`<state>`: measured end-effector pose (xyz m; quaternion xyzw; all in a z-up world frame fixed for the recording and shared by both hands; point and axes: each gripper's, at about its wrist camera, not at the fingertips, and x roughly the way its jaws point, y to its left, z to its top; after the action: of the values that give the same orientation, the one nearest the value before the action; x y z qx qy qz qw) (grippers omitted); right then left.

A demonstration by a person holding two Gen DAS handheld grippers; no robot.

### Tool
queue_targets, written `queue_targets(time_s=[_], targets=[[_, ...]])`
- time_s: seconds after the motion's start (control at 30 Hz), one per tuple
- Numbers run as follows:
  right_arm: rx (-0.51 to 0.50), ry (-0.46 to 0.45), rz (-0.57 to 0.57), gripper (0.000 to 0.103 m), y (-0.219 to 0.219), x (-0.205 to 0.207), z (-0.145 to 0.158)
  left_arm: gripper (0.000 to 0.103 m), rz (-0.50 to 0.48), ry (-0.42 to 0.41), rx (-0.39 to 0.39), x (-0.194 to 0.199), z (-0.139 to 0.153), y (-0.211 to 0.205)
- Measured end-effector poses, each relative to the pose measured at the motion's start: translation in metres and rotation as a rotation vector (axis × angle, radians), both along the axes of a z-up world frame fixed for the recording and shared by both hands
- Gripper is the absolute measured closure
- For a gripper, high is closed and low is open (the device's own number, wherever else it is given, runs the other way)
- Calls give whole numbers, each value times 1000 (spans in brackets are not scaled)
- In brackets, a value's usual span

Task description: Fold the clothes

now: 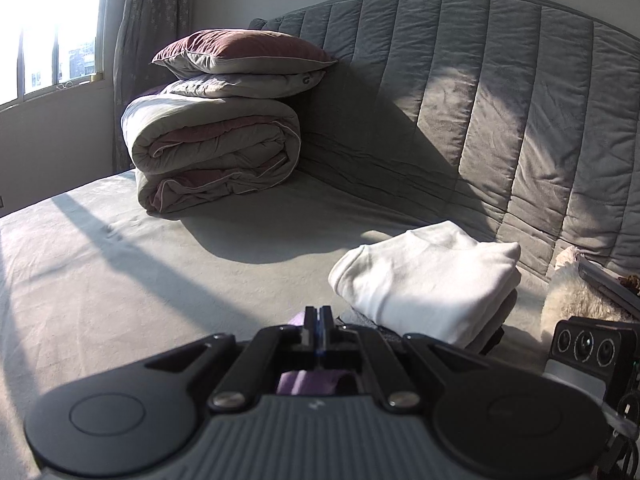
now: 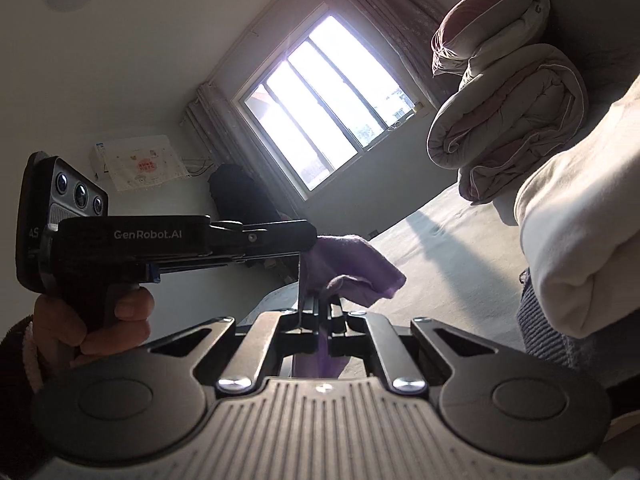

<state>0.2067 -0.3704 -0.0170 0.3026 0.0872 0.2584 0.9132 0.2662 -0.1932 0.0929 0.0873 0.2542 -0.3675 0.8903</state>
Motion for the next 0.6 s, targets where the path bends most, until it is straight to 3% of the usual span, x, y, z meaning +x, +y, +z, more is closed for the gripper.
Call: queue_targets(time_s=[0.07,0.2,0.27,0.33,0.37,0.43,0.53,0.6], targets=[[-75,97,-17,99,2,4,7,103,17,29,45,7,-12,-4],[-243,301,-32,99,10,13,-1,103,89,125,222,27,-52,-12],[-321,392,-35,99,15,18,-9,103,125,208,310,39,-77,-15],[-356,421,-21,99,17,20,-17,103,125,313,356,50,-99,-14],[-374,436,-14,99,18,21,-21,103,126,338,360,53,-106,-13],[-409,464,-1,99,21,24,-29,100,136,304,365,56,-110,-10],[-458,506,20,99,24,27,-41,81,152,291,315,66,-105,-6],[-427,499,38,99,19,23,-40,74,142,311,264,73,-103,-5]])
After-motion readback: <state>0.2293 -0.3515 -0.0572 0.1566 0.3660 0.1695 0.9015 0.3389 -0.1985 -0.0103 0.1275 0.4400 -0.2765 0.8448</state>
